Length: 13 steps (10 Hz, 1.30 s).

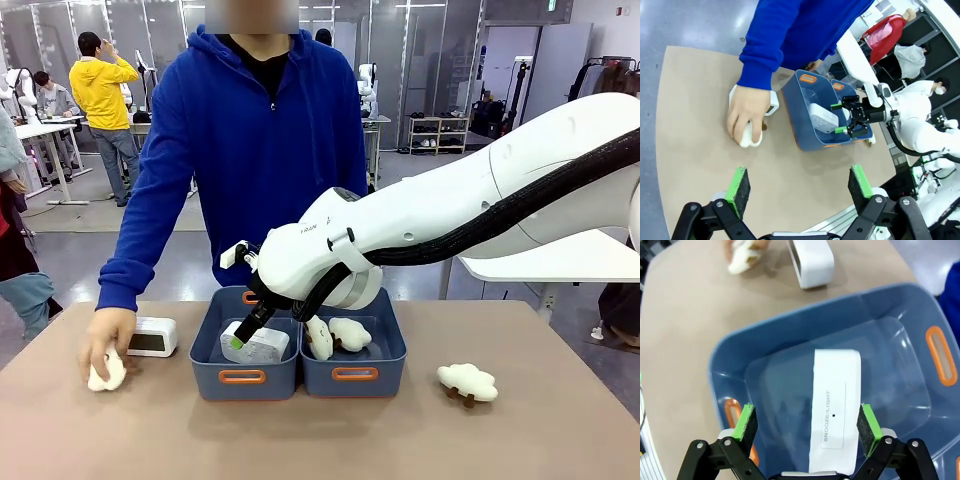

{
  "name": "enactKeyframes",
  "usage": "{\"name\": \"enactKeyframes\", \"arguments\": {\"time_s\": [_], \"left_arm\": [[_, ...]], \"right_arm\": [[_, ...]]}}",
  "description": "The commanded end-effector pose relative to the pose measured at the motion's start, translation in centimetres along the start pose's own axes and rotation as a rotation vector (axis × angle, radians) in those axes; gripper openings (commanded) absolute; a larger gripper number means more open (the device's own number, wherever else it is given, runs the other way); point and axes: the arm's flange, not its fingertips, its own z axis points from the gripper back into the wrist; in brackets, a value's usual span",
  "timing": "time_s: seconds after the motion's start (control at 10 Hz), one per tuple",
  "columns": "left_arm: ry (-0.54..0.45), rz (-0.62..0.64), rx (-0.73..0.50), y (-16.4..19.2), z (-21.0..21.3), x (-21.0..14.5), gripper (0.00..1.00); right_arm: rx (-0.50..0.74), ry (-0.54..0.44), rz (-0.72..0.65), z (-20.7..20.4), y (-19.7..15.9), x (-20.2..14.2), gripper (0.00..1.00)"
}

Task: Sort the digital clocks into the basket.
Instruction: Pick up the Digital clock from the table and place it into the empty Plastic storage basket.

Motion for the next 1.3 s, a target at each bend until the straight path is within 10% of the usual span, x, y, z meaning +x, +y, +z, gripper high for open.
{"name": "enactKeyframes", "arguments": {"time_s": [0.0, 0.7, 1.2], "left_arm": [[0.007, -0.002, -0.002, -0.1, 0.1, 0.1, 1.0], [0.007, -0.002, -0.002, -0.1, 0.1, 0.1, 1.0], [0.007, -0.002, -0.002, -0.1, 0.1, 0.1, 1.0]], "right_arm": [[0.043, 0.017, 0.057, 7.3, 1.6, 0.1, 1.0], [0.256, -0.294, -0.509, 25.8, -1.2, -19.1, 1.0], [0.09, -0.431, -0.946, 33.9, 2.8, -34.4, 1.0]]}}
